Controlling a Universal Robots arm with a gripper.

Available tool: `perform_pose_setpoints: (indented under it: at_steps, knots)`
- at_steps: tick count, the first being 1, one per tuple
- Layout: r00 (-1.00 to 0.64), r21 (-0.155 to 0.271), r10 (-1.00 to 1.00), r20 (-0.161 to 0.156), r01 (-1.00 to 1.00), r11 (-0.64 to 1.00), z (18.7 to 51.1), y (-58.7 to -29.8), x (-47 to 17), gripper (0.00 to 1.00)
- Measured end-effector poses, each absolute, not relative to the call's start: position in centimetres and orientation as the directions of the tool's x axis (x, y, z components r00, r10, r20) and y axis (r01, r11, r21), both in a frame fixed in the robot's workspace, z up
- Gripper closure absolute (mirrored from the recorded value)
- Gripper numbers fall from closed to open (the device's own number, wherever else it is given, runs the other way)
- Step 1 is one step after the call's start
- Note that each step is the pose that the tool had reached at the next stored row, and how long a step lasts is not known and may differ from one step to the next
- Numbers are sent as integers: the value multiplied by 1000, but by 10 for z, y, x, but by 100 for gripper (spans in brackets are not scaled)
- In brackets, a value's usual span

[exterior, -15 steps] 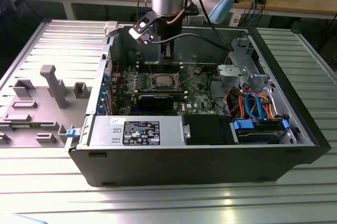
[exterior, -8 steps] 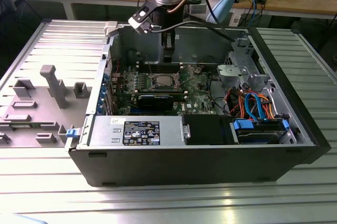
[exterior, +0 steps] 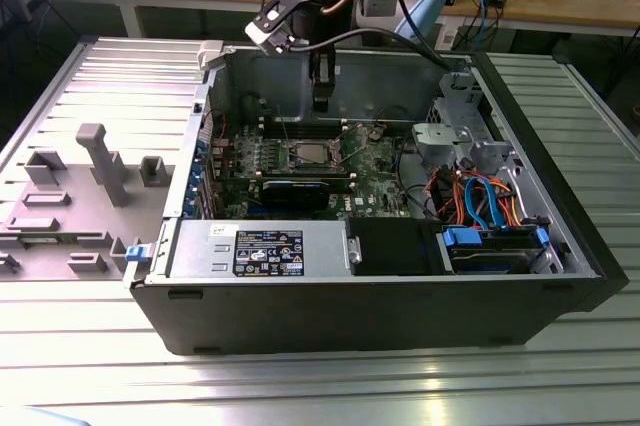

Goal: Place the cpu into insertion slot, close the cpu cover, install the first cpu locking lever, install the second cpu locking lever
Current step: 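Place the cpu into insertion slot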

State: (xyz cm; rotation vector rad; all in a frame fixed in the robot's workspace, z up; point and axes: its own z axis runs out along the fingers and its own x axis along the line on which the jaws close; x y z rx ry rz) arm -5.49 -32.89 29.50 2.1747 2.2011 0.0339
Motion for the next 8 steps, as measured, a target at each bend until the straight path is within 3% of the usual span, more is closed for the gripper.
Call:
perform_pose_setpoints:
  at_steps: [8]
  knots:
    - [-12, 49, 1000, -18, 999, 13, 295, -329, -55, 89]
